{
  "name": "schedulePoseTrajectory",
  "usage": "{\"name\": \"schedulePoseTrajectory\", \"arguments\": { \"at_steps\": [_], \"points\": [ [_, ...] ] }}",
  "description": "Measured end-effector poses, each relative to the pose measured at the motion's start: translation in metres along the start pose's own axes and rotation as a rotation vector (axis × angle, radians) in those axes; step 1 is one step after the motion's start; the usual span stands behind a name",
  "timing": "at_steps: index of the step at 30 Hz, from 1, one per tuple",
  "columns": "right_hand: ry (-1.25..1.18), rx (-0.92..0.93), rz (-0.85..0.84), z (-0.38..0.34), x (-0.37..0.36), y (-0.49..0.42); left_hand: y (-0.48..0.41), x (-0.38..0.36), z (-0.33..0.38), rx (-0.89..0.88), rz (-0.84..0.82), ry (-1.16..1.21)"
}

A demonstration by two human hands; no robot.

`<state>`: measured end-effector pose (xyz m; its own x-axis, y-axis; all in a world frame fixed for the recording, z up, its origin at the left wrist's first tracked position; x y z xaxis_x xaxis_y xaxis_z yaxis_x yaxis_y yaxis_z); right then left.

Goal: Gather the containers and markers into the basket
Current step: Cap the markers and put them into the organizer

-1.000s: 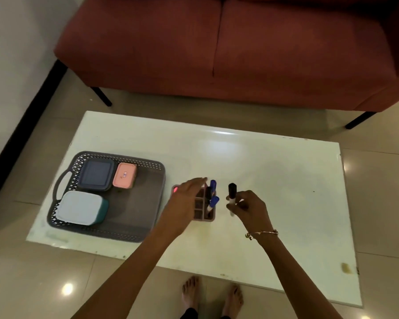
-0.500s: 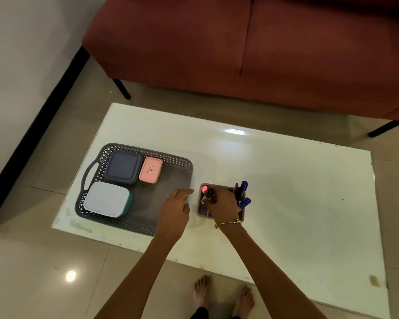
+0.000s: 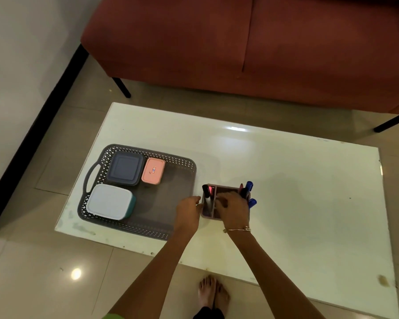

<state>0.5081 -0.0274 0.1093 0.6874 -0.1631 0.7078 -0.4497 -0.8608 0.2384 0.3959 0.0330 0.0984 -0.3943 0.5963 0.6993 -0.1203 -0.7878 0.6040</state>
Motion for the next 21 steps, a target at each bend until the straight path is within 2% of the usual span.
{"name": "schedulePoseTrajectory", "arguments": {
  "at_steps": [3,4,5,8,10,16,21],
  "points": [
    [-0.024,-0.108,0.459,0.029,0.039,0.025,-0.002,-0.005,0.008,0.049,-0.016,0.0],
    [-0.053,-0.166,0.528,0.043,0.045,0.033,-0.002,-0.007,0.008,0.071,-0.02,-0.005],
    [-0.107,-0.239,0.518,0.057,0.046,0.038,-0.003,-0.01,0.007,0.094,-0.017,-0.004],
    [-0.342,-0.441,0.264,0.083,0.031,0.039,-0.003,-0.015,0.004,0.136,0.002,0.005],
    [-0.392,-0.456,0.196,0.086,0.022,0.037,-0.004,-0.017,0.001,0.147,0.009,0.015],
    [-0.368,-0.446,0.283,0.08,0.029,0.033,-0.004,-0.006,0.007,0.087,0.012,0.053],
    [-0.36,-0.39,0.347,0.037,0.052,0.035,0.0,0.035,0.012,0.027,-0.004,0.169]
  ]
}}
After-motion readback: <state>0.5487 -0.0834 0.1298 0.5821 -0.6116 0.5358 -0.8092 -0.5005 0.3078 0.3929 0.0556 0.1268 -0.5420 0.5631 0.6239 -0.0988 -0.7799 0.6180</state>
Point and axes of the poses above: each hand's wrist, its own y-axis away from the middle knuckle, its own x-axis out of the back of the hand, z = x × y, the point moved 3 cm from there along -y, towards the middle knuckle, and after that the axes turned 14 degrees about x, right-handed, at the moved point
